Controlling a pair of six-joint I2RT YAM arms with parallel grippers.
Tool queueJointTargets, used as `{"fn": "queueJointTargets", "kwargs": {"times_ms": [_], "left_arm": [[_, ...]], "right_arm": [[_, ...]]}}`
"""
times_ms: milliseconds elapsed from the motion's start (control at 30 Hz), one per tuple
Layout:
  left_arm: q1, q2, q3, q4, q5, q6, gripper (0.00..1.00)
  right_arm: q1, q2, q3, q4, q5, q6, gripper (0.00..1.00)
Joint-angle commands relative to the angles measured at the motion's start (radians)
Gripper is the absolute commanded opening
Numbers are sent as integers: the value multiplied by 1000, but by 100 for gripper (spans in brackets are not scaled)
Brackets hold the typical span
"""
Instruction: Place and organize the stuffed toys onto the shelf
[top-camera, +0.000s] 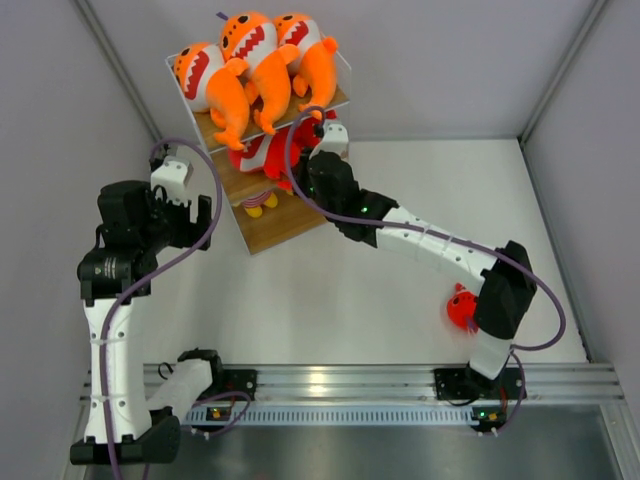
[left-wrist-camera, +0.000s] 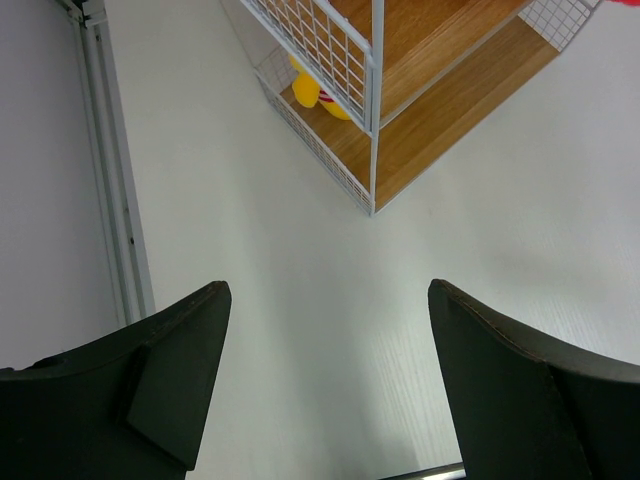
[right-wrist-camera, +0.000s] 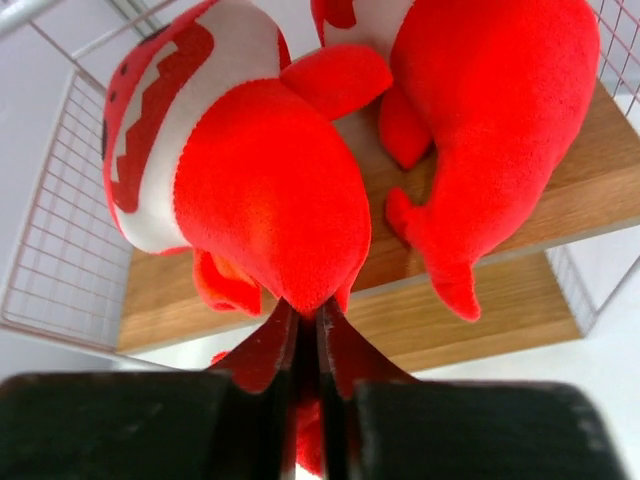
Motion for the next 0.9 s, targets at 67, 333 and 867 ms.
{"fn": "queueJointTargets", "kwargs": {"times_ms": [67, 333, 867], "left_arm": [[3, -11, 1, 13, 9, 16, 86], [3, -13, -2, 11, -1, 17, 86], [3, -5, -12, 13, -15, 31, 86]], "right_arm": [[-7, -23, -13, 173, -8, 38, 0], [42, -45, -104, 417, 289, -6, 0], [96, 181, 88, 469, 446, -77, 0]]}}
